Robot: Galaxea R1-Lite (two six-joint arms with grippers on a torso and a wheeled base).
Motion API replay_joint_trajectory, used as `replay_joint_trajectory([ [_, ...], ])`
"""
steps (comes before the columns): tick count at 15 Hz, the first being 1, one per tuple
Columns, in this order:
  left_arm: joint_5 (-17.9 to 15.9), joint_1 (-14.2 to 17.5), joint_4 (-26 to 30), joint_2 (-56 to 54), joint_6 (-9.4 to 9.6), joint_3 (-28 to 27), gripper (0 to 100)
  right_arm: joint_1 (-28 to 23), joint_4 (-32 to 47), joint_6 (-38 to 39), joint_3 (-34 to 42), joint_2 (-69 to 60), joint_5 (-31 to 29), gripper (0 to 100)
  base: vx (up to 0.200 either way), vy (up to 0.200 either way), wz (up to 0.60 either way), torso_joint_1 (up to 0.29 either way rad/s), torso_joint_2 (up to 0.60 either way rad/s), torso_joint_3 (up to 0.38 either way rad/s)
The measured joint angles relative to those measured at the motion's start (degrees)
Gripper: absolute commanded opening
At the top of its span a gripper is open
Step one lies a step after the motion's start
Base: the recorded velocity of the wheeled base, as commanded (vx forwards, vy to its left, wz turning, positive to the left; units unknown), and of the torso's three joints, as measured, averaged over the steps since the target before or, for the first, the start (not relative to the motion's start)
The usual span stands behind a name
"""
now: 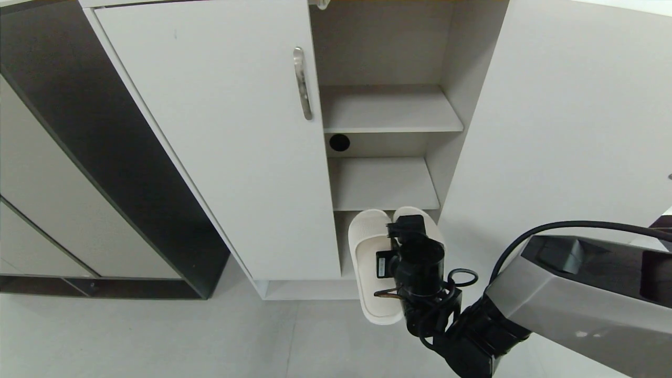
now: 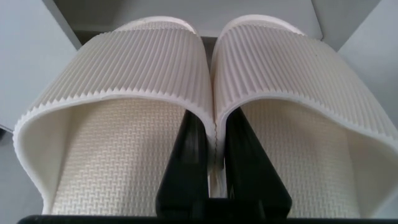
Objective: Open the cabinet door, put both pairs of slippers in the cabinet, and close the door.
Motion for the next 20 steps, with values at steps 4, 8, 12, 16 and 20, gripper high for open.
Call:
replay_joint_trajectory([
  [4,0.00,0.06,0.00,0.00,-0.09,0.00,0,0.02,-0.17,-0.01,-0.02,0.77,-0.24,0,0.200,0.000,0.00,-0.002,0.00,0.001],
  [8,0.00,0.04,-0.02,0.00,-0.13,0.00,0,-0.02,-0.20,-0.01,-0.07,0.94,-0.40,0,0.200,0.000,0.00,0.007,0.00,0.004],
  [12,0.05,0.04,0.00,0.00,-0.18,0.00,0,-0.13,-2.96,-0.01,-0.35,1.27,-0.29,0,0.050,0.000,0.00,-0.002,0.00,0.001],
  [16,0.02,0.04,0.00,0.00,-0.41,0.00,0,-2.49,-3.40,-0.94,-4.44,3.91,0.55,0,0.000,0.000,0.00,0.000,0.00,0.000],
  [20,0.05,0.00,0.01,0.00,-0.52,0.00,0,-5.29,0.79,-3.05,-11.30,6.28,4.24,0,0.000,0.000,0.00,0.000,0.00,0.000],
])
